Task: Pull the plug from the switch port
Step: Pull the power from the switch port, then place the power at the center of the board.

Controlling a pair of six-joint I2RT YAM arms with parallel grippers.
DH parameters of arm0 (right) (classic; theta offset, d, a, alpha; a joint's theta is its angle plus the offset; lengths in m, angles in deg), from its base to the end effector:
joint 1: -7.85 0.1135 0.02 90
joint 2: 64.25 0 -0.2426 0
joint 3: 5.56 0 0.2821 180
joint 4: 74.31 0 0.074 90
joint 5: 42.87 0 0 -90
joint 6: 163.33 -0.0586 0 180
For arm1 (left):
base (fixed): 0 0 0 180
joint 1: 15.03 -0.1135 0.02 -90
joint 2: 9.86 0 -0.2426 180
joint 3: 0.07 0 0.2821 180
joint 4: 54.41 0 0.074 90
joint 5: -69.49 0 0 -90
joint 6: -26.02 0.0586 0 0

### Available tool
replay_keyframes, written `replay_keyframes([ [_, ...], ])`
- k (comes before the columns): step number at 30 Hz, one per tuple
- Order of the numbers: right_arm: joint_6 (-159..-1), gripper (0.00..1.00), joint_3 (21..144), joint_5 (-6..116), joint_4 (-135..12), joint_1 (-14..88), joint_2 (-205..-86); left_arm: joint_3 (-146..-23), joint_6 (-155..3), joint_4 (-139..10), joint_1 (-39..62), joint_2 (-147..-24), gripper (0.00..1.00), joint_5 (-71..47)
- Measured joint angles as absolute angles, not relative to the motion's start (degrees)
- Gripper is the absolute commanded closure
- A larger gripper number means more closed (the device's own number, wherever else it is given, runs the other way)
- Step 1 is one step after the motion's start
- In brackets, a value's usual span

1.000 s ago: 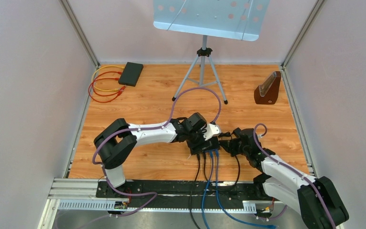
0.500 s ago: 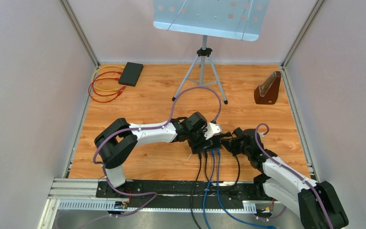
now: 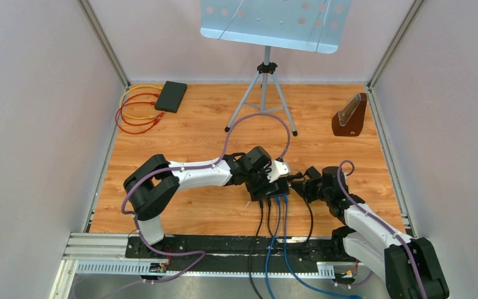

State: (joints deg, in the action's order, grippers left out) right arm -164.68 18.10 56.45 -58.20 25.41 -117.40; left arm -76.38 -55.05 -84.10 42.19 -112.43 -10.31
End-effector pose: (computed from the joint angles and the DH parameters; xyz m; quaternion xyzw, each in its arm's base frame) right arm 0.1995 0.0731 0.0746 0.5295 0.7564 0.3501 0.1577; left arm 0.2076 -0.3415 0.1164 0.5416 0.7839 -0.1969 0.2313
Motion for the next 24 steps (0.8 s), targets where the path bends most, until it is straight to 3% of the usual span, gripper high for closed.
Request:
replay_keyframes([
  [7,-162.8,1.0,18.63,56.41,-59.05,19.22,-118.05,-76.49,-54.81,-88.86,41.99,-112.38,0.44,-12.06],
  [10,-163.02,1.0,17.25,56.32,-62.13,19.22,-115.19,-76.49,-54.81,-89.02,42.01,-112.36,0.37,-12.45],
  [12,-162.34,0.98,17.42,55.69,-61.54,19.22,-113.27,-76.52,-54.81,-89.13,42.01,-112.36,0.31,-12.61],
  [14,-161.01,0.92,18.63,54.62,-59.84,19.22,-112.28,-76.58,-54.9,-89.19,42.01,-112.36,0.04,-12.76],
  [15,-160.35,0.91,19.37,54.03,-58.94,19.22,-111.93,-76.58,-55.14,-89.28,42.01,-112.36,0.02,-13.04],
  [24,-154.97,0.93,23.59,51.67,-54.46,19.22,-111.04,-76.58,-61.61,-90.26,41.68,-112.51,0.0,-14.22],
])
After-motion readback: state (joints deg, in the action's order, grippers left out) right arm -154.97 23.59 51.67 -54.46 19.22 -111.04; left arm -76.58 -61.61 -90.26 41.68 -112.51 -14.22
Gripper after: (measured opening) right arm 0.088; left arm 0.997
